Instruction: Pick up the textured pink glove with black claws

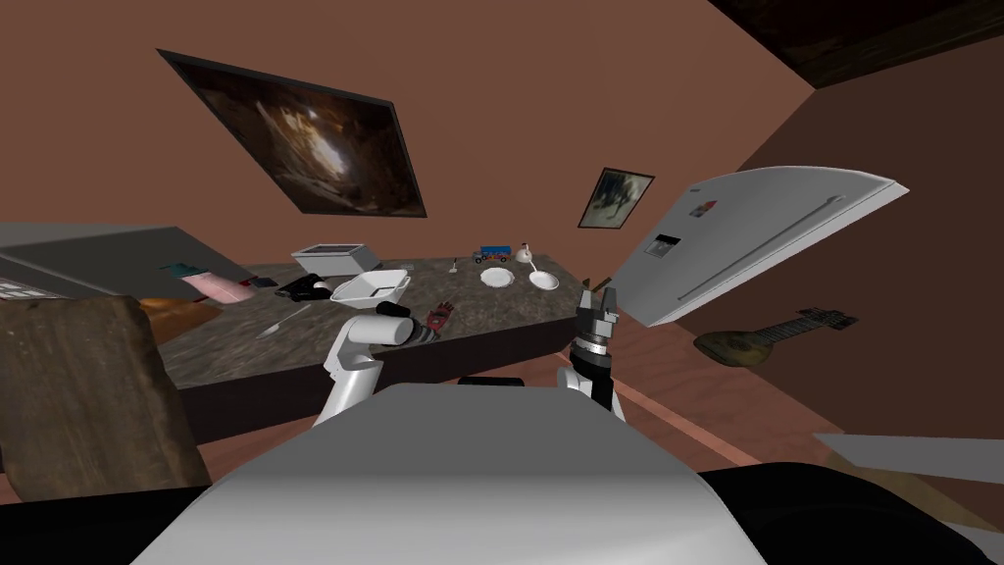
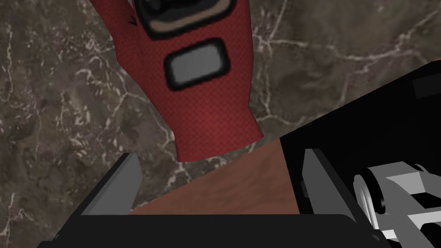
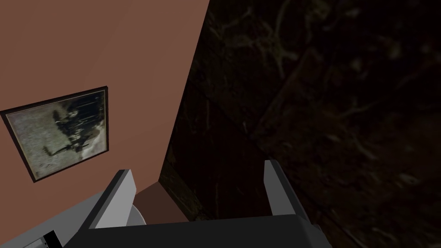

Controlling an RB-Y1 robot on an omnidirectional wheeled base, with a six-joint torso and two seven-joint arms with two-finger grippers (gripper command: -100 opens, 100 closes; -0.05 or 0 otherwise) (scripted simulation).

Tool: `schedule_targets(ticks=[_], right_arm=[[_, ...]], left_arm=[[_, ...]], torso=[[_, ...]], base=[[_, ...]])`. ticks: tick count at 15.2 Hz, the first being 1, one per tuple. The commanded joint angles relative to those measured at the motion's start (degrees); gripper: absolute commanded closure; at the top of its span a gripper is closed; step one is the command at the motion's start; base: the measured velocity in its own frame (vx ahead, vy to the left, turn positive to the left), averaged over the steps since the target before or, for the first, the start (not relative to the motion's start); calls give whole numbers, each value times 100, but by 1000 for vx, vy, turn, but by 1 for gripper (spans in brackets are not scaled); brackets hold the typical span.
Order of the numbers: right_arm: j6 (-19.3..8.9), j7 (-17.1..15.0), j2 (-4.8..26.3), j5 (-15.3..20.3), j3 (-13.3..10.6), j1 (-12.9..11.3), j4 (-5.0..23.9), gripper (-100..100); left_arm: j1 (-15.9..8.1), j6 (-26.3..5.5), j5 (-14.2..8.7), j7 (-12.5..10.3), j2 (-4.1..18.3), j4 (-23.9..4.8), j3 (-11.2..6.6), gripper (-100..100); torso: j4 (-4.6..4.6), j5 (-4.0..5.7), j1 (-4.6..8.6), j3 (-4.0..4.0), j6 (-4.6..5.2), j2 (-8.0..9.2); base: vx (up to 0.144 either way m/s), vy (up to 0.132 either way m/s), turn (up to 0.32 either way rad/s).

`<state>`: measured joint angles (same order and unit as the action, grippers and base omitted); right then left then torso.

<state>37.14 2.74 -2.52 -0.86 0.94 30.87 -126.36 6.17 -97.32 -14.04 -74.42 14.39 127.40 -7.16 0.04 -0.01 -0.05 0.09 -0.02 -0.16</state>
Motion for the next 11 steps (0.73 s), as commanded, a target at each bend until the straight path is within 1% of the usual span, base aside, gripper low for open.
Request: schedule_targets(ticks=[1, 6, 7, 8, 11], right_arm=[[0, 0, 0, 0, 0, 0, 0, 0], [0, 0, 0, 0, 0, 0, 0, 0], [0, 0, 0, 0, 0, -1, 0, 0], [0, 0, 0, 0, 0, 0, 0, 0], [0, 0, 0, 0, 0, -1, 0, 0]], left_arm=[[-19, 151, 27, 68, -32, -169, -15, -100], [-64, 504, 91, 228, -107, -562, -49, -100], [-41, 429, 80, 189, -95, -475, -36, -100], [-45, 457, 85, 200, -99, -496, -36, 100], [-48, 458, 83, 198, -99, -489, -40, 100]], torso=[[0, 0, 0, 0, 0, 0], [-3, 2, 11, -9, 0, 15], [-3, 2, 11, -9, 0, 15], [-4, 2, 10, -9, 0, 15], [3, -2, 7, -3, 5, 9]], base=[[9, 0, 1], [-5, -13, 4], [-2, -8, 1], [0, 0, 0], [1, 1, 4]])
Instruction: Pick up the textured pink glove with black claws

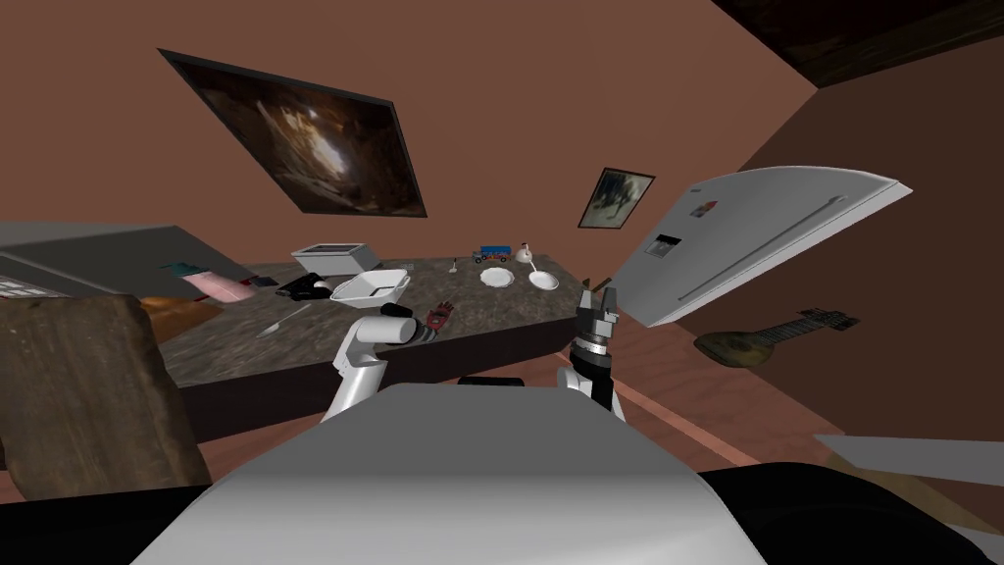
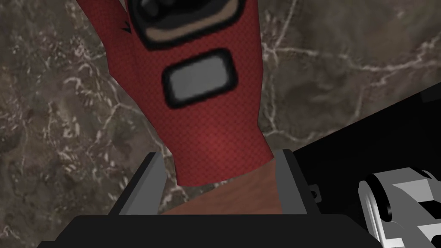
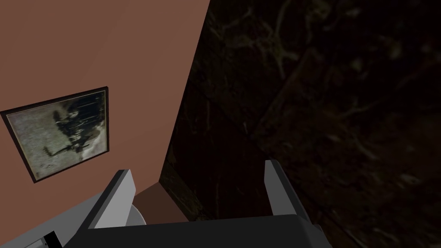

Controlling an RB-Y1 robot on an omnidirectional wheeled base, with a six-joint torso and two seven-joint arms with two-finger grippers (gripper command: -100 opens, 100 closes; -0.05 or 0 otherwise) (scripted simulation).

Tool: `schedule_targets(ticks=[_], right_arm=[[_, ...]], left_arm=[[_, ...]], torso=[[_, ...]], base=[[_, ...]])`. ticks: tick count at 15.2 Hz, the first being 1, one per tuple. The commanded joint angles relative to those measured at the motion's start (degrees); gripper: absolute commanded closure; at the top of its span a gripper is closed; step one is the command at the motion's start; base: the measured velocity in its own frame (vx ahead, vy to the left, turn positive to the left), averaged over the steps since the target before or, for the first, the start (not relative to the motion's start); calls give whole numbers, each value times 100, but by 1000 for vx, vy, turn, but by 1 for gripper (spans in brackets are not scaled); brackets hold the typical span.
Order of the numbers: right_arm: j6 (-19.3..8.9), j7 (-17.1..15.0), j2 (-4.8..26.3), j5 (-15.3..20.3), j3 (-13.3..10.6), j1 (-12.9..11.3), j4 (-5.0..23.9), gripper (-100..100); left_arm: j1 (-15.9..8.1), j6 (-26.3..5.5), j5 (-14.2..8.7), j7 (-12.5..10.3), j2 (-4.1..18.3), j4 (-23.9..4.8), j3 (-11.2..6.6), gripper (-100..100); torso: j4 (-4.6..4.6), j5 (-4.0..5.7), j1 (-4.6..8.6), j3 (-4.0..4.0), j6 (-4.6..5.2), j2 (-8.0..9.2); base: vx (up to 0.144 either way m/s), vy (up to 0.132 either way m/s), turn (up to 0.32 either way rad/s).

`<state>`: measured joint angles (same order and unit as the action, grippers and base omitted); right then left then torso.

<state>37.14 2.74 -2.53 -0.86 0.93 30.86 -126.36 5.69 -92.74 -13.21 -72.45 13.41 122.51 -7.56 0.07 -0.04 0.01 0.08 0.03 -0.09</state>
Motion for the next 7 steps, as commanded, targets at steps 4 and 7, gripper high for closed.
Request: schedule_targets(ticks=[4, 7], right_arm=[[0, 0, 0, 0, 0, 0, 0, 0], [0, 0, 0, 0, 0, 0, 0, 0]], left_arm=[[29, -306, -55, -129, 67, 321, 25, 100], [26, -382, -74, -158, 86, 401, 27, 100]], torso=[[-2, 2, -1, -1, 0, -1], [-4, 4, -2, -2, 0, 0]], base=[[2, 7, -6], [3, 13, -2]])
